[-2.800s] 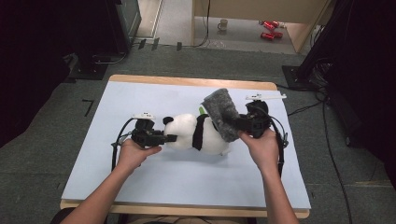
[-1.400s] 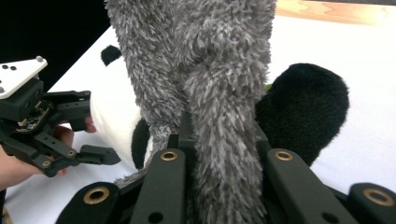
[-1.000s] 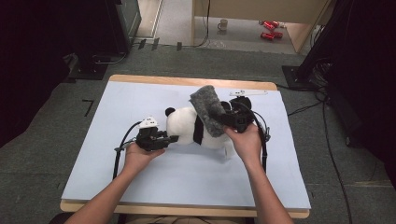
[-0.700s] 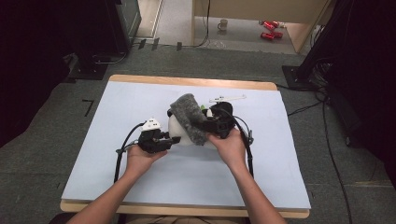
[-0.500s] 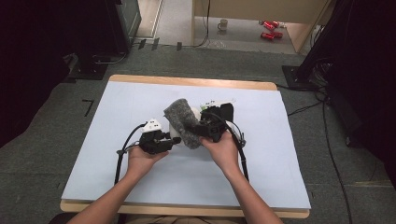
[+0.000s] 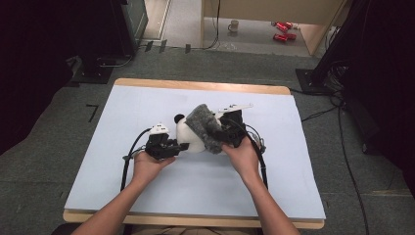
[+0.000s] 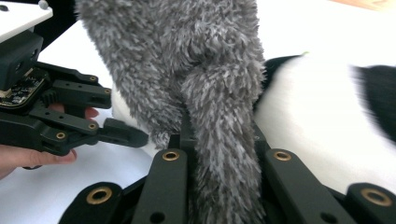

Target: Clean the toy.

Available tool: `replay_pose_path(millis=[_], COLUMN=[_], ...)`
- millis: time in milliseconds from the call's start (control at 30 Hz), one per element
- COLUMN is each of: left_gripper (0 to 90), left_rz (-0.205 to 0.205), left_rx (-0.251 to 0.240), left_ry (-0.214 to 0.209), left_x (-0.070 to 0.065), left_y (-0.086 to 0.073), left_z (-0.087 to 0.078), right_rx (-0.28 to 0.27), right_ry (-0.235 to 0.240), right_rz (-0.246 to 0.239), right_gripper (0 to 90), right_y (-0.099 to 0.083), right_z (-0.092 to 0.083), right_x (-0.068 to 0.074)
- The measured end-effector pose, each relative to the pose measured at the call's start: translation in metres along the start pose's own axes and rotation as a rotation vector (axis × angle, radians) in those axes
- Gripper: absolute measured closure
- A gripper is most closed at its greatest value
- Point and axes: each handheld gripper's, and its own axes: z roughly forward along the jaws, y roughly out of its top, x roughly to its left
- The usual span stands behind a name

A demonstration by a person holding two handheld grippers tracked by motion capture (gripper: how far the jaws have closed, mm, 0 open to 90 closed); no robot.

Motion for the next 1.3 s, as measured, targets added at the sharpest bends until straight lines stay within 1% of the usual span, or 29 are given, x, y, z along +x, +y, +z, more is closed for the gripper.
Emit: replay_pose_path(millis=[133, 233, 267, 300, 333, 433, 567, 667, 700, 800, 900, 933, 967, 1033, 1067, 1133, 1167, 1233, 1300], left_gripper=[66.2, 66.2, 66.3, 66.2, 66.3, 66.3, 66.2, 66.2, 66.2, 66.2, 66.2, 66.2, 66.2, 66.2, 66.2, 66.3, 66.5, 66.7, 66.9], left_rz=[-0.019, -0.02, -0.02, -0.02, -0.027, -0.03, -0.026, -0.029, -0.032, -0.04, -0.042, -0.043, -0.042, -0.039, -0.037, -0.035, -0.038, -0.05, -0.056], left_rx=[0.01, 0.017, 0.017, 0.022, 0.026, 0.036, 0.04, 0.044, 0.048, 0.053, 0.058, 0.058, 0.06, 0.061, 0.06, 0.056, 0.054, 0.053, 0.048], left_ry=[-0.014, -0.02, -0.02, -0.022, -0.029, -0.036, -0.042, -0.045, -0.047, -0.049, -0.051, -0.051, -0.051, -0.051, -0.05, -0.049, -0.051, -0.058, -0.052], left_x=[0.005, 0.008, 0.008, 0.009, 0.011, 0.013, 0.015, 0.015, 0.016, 0.018, 0.019, 0.019, 0.019, 0.019, 0.019, 0.017, 0.017, 0.017, 0.016], left_y=[0.001, 0.003, 0.003, 0.004, 0.005, 0.007, 0.009, 0.01, 0.01, 0.01, 0.01, 0.01, 0.01, 0.009, 0.009, 0.009, 0.009, 0.009, 0.008], left_z=[0.0, 0.0, 0.0, 0.0, 0.0, 0.0, 0.001, 0.001, 0.001, 0.002, 0.002, 0.002, 0.002, 0.002, 0.002, 0.002, 0.002, 0.001, 0.001], right_rx=[-0.014, -0.029, -0.029, -0.041, -0.045, -0.064, -0.082, -0.089, -0.093, -0.093, -0.08, -0.075, -0.072, -0.08, -0.094, -0.124, -0.142, -0.165, -0.178], right_ry=[-0.004, -0.009, -0.009, -0.017, -0.019, -0.031, -0.038, -0.071, -0.081, -0.121, -0.129, -0.138, -0.158, -0.167, -0.166, -0.155, -0.145, -0.123, -0.088], right_rz=[0.023, 0.048, 0.048, 0.067, 0.075, 0.107, 0.14, 0.153, 0.169, 0.196, 0.217, 0.225, 0.228, 0.24, 0.244, 0.249, 0.24, 0.219, 0.188], right_gripper=[77.7, 77.7, 77.7, 77.7, 77.6, 77.6, 77.5, 77.4, 77.4, 77.5, 77.7, 77.8, 77.8, 77.8, 77.9, 77.8, 77.8, 77.8, 77.8], right_y=[0.001, 0.001, 0.001, 0.0, -0.001, -0.003, -0.007, -0.01, -0.012, -0.017, -0.022, -0.023, -0.024, -0.024, -0.023, -0.019, -0.015, -0.009, -0.002], right_z=[-0.009, -0.018, -0.018, -0.025, -0.027, -0.034, -0.041, -0.045, -0.047, -0.049, -0.049, -0.049, -0.051, -0.056, -0.06, -0.07, -0.076, -0.081, -0.082], right_x=[-0.009, -0.019, -0.019, -0.027, -0.029, -0.04, -0.052, -0.06, -0.064, -0.074, -0.083, -0.085, -0.088, -0.092, -0.093, -0.091, -0.087, -0.079, -0.064])
